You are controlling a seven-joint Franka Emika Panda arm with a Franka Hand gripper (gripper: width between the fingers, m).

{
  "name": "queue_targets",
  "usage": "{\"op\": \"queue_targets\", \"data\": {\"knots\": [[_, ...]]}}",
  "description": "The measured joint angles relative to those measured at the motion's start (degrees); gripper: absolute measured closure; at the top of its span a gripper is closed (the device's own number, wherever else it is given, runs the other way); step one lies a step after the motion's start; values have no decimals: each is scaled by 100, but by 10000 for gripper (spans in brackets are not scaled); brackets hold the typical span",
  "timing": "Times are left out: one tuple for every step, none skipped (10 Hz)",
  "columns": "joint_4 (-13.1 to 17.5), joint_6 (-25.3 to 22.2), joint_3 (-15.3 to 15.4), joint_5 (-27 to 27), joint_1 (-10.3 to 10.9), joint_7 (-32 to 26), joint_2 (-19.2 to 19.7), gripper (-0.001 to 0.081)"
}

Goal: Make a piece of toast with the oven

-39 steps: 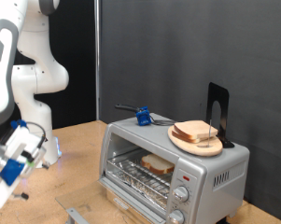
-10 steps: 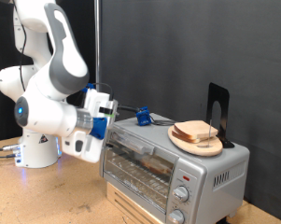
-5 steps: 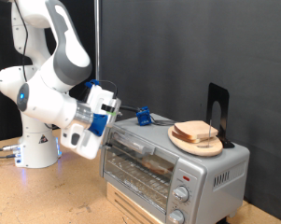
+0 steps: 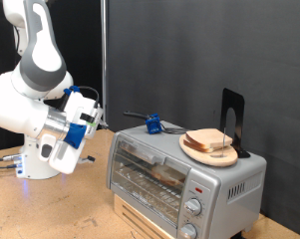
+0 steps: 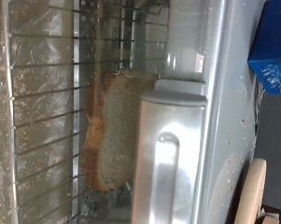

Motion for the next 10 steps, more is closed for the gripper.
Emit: {"op": "queue_targets", "data": {"knots": [[-3,-126,13,-57,5,0,1,-3],[59,-296,-11,-173,-16,47,21,-3],[258,-421,-71,-213,-35,174,116,-3],[548,-511,-121,-196,-54,303,306,-3],[841,-630,-152,-140,-62,404,533,-3],[1127,-715,-155,-10,-63,437,775,-3],[1434,-933,-155,30,-65,672,1026,-3],[1741,-993,-141,153,-62,980,1278,-3],[1965,-998,-123,231,-59,1165,1524,-3],[1947,-1000,-124,222,-59,1095,1511,-3]]}}
